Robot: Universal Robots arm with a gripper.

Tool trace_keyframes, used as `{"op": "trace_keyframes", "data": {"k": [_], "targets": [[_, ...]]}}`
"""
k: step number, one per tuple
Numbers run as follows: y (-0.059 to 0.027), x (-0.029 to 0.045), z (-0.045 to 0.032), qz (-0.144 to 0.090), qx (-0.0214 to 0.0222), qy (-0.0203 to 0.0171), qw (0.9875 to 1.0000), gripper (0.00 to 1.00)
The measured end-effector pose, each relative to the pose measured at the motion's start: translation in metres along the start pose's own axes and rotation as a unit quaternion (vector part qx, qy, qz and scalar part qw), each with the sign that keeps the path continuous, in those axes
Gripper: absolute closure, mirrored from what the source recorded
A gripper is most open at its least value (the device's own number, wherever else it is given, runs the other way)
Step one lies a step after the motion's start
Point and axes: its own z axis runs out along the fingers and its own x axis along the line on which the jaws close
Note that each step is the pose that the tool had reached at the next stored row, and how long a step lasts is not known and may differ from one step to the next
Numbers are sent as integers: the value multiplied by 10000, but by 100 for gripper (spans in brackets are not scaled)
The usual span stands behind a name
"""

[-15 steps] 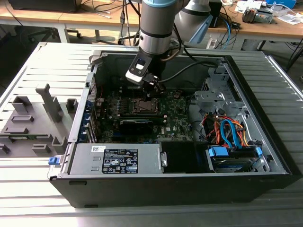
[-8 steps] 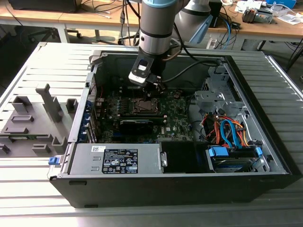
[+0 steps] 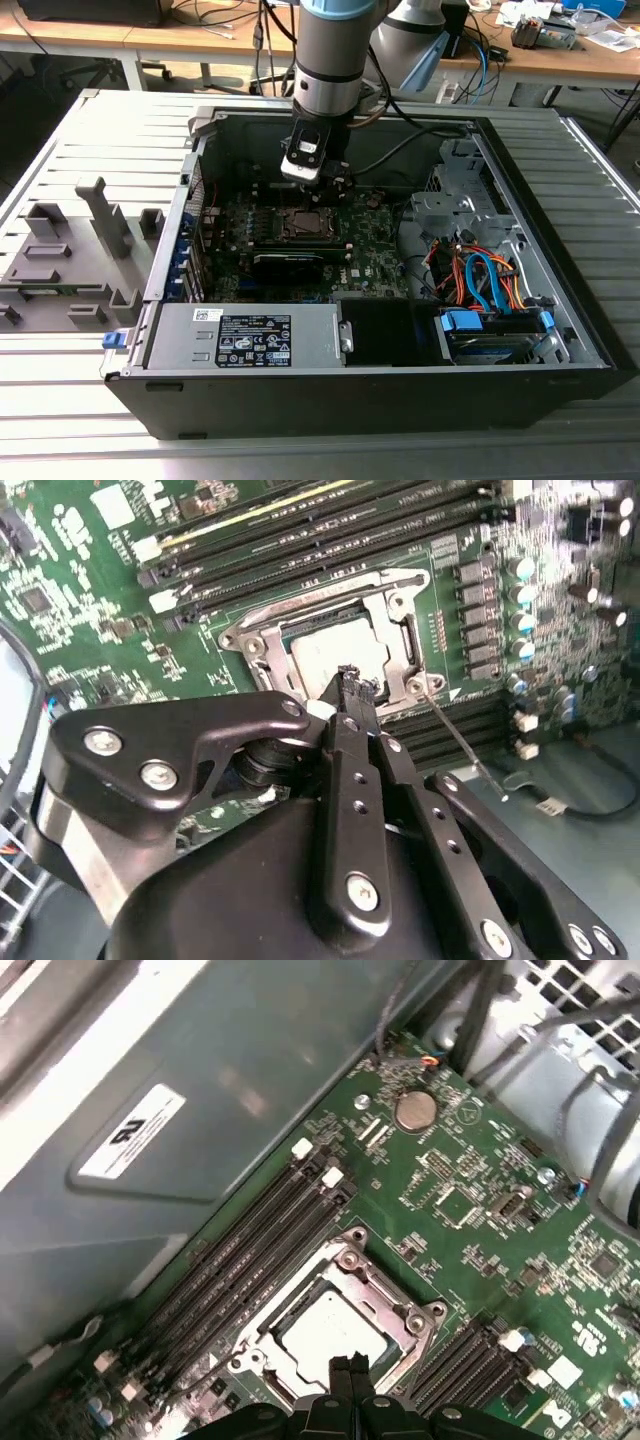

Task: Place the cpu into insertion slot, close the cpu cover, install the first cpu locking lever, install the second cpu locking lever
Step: 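Install the first cpu locking lever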

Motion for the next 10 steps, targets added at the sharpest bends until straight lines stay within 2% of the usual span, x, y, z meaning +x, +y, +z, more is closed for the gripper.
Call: {"op": "trace_keyframes", "data": {"k": [2,4,5,6,7,9,10], "targets": [[0,0,1,-249,15,-3,9997,89],[0,0,2,-361,23,-7,9993,89],[1,0,6,-416,55,-34,9991,89],[3,2,10,-452,136,-107,9988,89],[3,2,13,-463,151,-120,9987,89],[3,2,15,-510,153,-120,9985,89],[4,2,17,-613,156,-122,9979,89]]}}
